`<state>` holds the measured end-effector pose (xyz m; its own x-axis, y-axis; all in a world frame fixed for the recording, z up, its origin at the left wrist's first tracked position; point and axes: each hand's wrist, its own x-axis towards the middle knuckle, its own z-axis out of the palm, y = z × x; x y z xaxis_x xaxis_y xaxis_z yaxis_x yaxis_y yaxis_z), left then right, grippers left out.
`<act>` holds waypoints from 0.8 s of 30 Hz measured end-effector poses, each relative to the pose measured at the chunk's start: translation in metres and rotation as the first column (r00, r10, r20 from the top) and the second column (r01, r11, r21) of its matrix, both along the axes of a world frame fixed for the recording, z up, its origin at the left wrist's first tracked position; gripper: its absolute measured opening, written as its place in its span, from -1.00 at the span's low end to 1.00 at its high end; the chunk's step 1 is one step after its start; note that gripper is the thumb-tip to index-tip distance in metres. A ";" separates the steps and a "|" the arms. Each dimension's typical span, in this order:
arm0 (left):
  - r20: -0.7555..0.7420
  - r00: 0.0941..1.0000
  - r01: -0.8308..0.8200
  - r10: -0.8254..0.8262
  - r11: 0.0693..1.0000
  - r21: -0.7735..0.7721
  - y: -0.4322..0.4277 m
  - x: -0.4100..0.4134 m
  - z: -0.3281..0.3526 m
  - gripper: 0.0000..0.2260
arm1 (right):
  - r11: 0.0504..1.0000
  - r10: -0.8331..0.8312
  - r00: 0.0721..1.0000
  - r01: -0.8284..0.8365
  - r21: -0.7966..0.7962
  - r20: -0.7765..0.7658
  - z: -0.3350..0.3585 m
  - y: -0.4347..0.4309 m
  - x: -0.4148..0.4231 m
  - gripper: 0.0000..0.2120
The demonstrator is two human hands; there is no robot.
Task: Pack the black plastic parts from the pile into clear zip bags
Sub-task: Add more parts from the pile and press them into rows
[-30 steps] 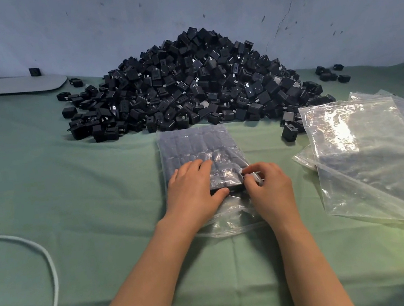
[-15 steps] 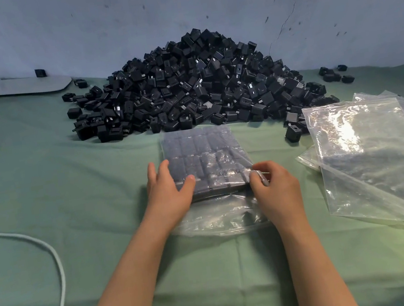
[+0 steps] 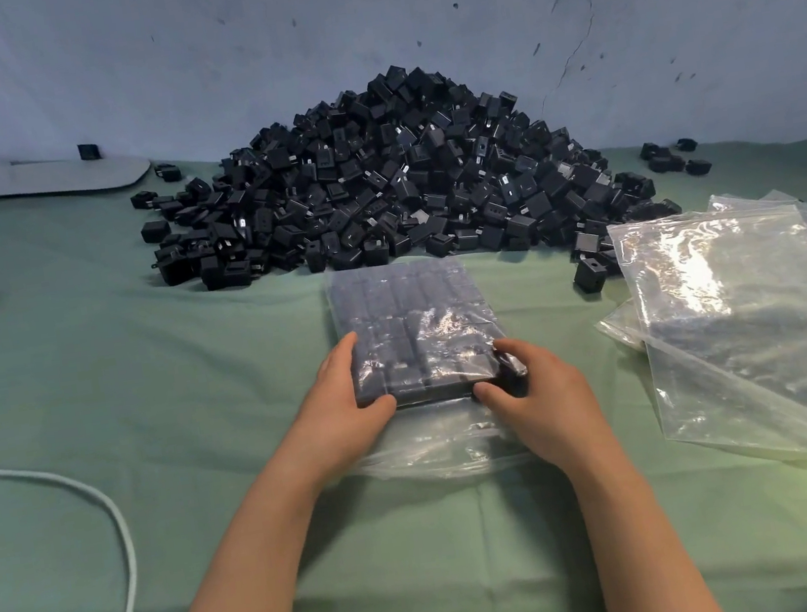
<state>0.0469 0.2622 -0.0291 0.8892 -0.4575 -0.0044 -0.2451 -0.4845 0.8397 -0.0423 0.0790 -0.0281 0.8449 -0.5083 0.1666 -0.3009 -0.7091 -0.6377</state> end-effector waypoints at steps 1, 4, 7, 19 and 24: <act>0.017 1.000 0.016 -0.016 1.000 0.012 0.001 0.001 0.000 -0.30 | 1.000 -0.010 1.000 0.010 0.000 0.005 0.000 0.000 0.001 -0.49; 0.083 0.995 0.051 -0.057 0.996 0.072 0.003 0.003 -0.001 -0.31 | 1.000 -0.028 1.000 0.028 0.000 0.013 -0.001 0.001 0.003 -0.50; 0.133 0.988 0.062 -0.079 0.990 0.124 0.002 0.009 -0.001 -0.32 | 0.999 -0.035 0.999 0.035 -0.006 -0.001 -0.001 0.001 0.008 -0.51; 0.185 0.981 0.036 -0.065 0.988 0.151 -0.017 0.035 0.005 -0.31 | 0.999 -0.037 0.995 0.034 -0.037 -0.095 0.013 -0.011 0.037 -0.54; 0.212 0.975 0.029 -0.068 0.983 0.180 -0.019 0.043 0.007 -0.28 | 0.999 -0.026 0.991 0.022 -0.038 -0.129 0.016 -0.013 0.043 -0.56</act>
